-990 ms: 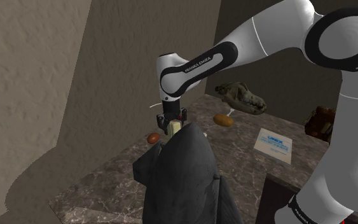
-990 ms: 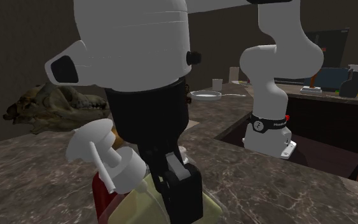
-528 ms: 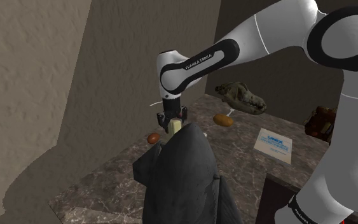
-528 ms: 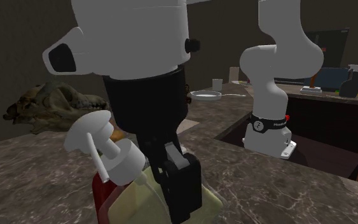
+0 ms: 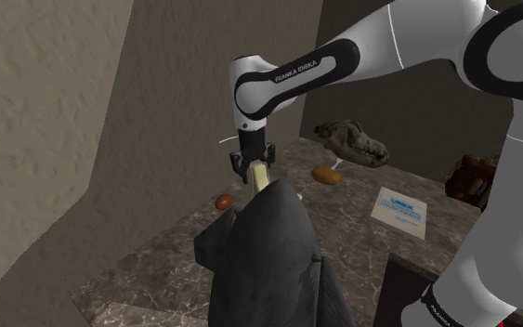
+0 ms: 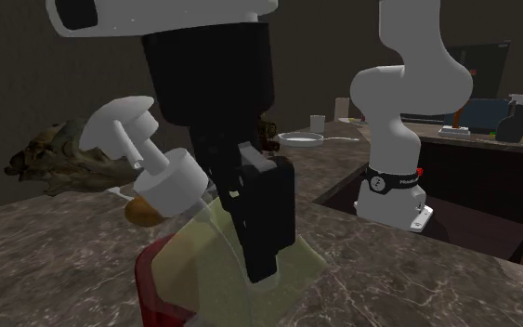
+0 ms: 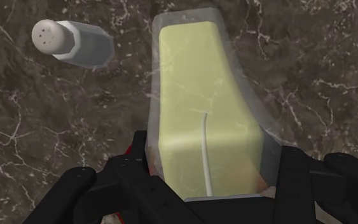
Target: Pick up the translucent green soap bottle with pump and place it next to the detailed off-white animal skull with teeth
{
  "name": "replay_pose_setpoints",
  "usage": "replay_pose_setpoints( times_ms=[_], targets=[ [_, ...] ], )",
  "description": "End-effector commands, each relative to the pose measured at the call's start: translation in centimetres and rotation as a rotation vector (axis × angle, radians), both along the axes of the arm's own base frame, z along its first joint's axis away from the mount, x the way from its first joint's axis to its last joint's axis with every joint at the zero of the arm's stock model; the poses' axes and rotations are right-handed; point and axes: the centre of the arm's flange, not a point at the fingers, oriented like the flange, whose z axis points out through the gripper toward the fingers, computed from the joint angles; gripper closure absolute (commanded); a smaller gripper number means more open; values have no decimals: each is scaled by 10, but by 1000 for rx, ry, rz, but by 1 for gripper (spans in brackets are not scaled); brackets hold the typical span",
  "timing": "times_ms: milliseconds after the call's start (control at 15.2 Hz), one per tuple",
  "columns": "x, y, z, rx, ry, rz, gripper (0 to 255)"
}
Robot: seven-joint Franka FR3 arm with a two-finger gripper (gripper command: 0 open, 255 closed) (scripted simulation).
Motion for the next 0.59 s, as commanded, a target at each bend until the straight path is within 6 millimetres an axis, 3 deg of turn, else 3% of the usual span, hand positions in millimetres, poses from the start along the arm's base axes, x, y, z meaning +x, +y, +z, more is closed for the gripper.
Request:
replay_pose_setpoints(
  times_ms=[0,528],
  targets=[
    [-1,0,11,0,0,0,255],
    [-1,0,53,0,0,0,255]
  ],
)
